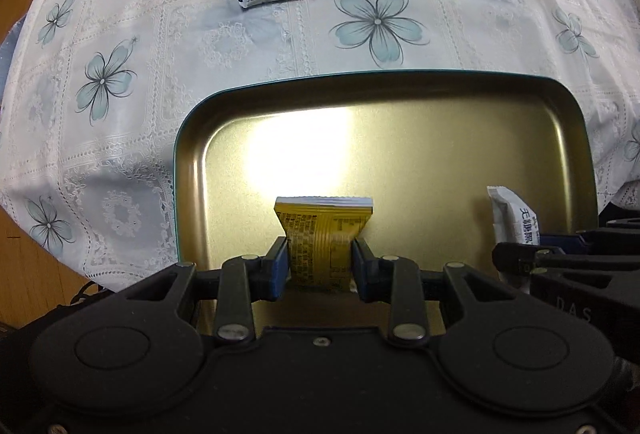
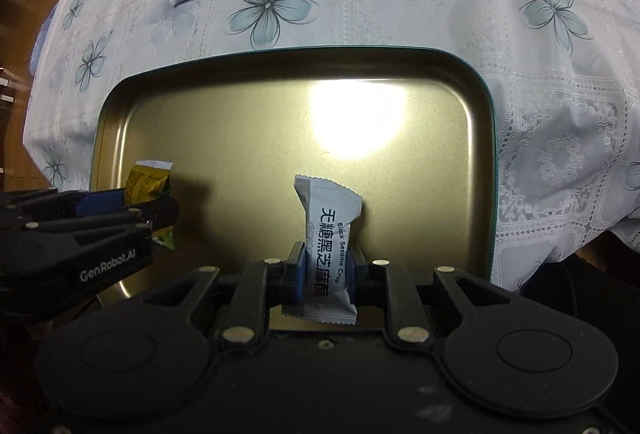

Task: Organize snacks
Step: 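Carry both held snacks back over the gold tray and lower them, then open both tools to drop the snacks into the gold tray, then raise both tools and move them back toward the snack pile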

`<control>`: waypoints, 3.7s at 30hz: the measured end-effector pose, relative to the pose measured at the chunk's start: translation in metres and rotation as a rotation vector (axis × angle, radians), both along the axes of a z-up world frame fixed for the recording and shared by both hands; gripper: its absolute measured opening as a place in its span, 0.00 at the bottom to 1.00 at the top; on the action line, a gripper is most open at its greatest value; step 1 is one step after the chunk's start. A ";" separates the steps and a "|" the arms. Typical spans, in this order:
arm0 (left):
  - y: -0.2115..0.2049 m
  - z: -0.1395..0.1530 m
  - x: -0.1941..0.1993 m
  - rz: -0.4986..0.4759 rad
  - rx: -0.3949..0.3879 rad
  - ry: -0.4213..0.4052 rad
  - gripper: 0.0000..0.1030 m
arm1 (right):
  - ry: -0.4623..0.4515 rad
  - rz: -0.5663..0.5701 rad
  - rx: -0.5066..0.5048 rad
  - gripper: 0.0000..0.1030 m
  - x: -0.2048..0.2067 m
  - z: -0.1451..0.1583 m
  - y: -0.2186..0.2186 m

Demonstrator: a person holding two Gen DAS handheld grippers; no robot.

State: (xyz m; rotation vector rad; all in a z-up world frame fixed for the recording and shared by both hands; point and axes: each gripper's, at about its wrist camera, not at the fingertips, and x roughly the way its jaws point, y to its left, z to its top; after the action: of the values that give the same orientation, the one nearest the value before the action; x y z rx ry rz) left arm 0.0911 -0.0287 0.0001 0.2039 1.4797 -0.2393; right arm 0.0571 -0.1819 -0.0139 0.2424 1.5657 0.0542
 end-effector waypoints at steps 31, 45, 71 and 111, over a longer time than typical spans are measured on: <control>0.006 0.014 0.002 0.010 -0.038 -0.039 0.42 | -0.040 -0.060 0.007 0.25 0.018 0.009 -0.013; 0.003 0.019 0.003 0.019 -0.017 -0.083 0.42 | -0.049 -0.068 -0.006 0.25 0.019 0.013 -0.017; 0.006 0.041 0.026 0.125 -0.025 -0.209 0.41 | -0.229 -0.145 -0.050 0.25 0.034 0.048 -0.027; 0.024 0.103 0.121 0.236 -0.119 -0.514 0.45 | -0.717 -0.287 -0.277 0.73 0.127 0.160 -0.058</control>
State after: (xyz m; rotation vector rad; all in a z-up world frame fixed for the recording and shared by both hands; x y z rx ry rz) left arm 0.2123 -0.0045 0.1027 -0.0092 0.9640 -0.0735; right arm 0.1842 -0.2400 0.1460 0.1962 0.8024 -0.2733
